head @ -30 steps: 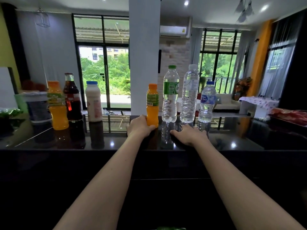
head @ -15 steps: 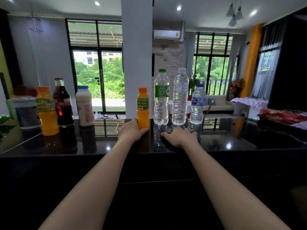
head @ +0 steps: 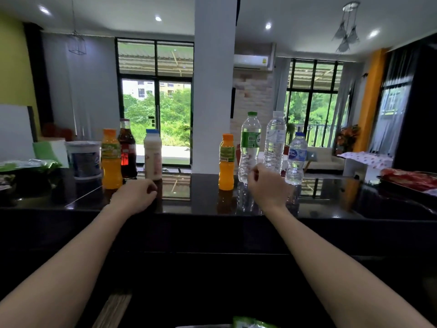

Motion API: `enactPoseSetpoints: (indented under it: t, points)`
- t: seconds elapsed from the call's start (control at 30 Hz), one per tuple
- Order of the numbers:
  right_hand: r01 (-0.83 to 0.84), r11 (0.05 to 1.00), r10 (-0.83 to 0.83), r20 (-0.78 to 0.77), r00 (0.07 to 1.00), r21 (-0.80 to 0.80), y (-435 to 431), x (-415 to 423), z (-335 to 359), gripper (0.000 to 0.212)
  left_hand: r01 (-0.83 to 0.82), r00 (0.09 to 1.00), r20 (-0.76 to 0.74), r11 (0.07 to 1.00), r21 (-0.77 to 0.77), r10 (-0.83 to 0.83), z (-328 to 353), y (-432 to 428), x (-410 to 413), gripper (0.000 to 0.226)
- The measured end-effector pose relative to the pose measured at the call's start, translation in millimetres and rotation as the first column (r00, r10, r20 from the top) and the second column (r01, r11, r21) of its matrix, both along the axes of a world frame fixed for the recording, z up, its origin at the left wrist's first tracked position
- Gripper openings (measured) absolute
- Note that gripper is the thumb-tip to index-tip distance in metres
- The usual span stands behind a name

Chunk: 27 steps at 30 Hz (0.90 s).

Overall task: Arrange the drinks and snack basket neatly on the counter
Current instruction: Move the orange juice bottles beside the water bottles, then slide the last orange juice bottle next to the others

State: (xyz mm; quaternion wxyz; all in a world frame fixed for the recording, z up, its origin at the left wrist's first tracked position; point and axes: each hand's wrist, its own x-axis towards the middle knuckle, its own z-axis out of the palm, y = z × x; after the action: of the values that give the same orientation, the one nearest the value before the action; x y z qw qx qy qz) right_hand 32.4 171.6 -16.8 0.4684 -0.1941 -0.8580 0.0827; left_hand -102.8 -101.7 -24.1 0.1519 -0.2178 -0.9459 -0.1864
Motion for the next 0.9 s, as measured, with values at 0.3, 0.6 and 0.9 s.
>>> enactPoseSetpoints:
  t: [0.3, 0.6, 0.9]
  points:
    - [-0.324, 0.945, 0.324, -0.002, 0.946, 0.048, -131, -55, 15, 0.021, -0.211, 0.977, 0.048, 0.976, 0.043, 0.209, -11, -70, -7, 0.036]
    - [-0.486, 0.716, 0.603, 0.094, 0.792, -0.501, -205, -138, 20, 0.04, -0.249, 0.942, 0.184, 0.95, -0.186, 0.283, -14, -86, -30, 0.073]
    - [-0.447, 0.589, 0.734, 0.213, 0.645, -0.673, -245, -194, 14, 0.038, -0.345, 0.891, 0.256, 0.926, -0.153, 0.374, -6, -109, -59, 0.064]
